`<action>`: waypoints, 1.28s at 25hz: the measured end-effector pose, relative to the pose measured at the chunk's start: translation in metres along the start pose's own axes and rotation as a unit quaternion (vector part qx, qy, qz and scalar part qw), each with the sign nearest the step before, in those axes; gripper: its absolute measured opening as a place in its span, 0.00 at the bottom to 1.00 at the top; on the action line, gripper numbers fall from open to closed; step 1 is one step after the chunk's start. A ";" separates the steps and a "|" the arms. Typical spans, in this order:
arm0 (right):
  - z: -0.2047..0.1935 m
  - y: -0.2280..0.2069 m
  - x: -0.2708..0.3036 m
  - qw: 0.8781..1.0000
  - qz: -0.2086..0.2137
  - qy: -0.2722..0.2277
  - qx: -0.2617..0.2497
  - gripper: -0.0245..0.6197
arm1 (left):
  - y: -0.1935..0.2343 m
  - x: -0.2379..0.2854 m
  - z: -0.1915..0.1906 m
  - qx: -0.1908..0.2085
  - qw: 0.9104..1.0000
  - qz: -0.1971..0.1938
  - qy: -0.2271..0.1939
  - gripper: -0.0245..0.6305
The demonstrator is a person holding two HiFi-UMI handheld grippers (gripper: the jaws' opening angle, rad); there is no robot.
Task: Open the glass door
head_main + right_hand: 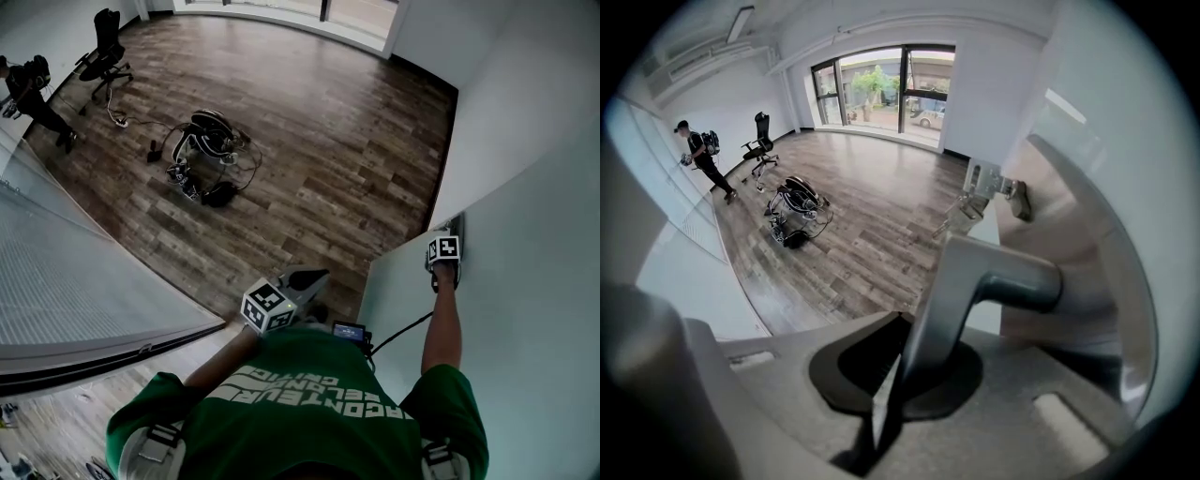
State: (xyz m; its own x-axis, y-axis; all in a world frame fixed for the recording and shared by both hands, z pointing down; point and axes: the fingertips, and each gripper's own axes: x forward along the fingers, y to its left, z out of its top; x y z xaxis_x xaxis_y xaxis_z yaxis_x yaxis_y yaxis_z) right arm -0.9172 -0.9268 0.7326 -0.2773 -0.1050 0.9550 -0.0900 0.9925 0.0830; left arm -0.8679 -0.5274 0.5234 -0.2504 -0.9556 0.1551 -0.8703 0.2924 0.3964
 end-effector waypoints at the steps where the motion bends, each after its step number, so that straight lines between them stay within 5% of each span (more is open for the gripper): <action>1: -0.002 -0.004 0.000 1.000 -0.001 0.001 0.003 0.03 | 0.000 0.002 0.000 0.000 1.000 -0.002 0.000 0.06; 16: -0.013 -0.062 -0.002 0.999 -0.013 0.005 0.039 0.03 | -0.002 0.049 0.012 0.006 0.999 -0.035 0.005 0.06; 32: -0.027 -0.096 -0.002 0.997 -0.016 0.015 0.068 0.03 | 0.021 0.053 0.016 0.012 0.999 -0.029 0.013 0.06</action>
State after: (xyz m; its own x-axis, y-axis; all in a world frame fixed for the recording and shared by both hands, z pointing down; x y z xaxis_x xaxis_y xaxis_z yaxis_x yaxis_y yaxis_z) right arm -0.8822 -1.0206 0.7304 -0.2441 -0.1323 0.9607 -0.2276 0.9708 0.0759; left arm -0.9063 -0.5727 0.5258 -0.1882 -0.9696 0.1567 -0.8927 0.2354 0.3842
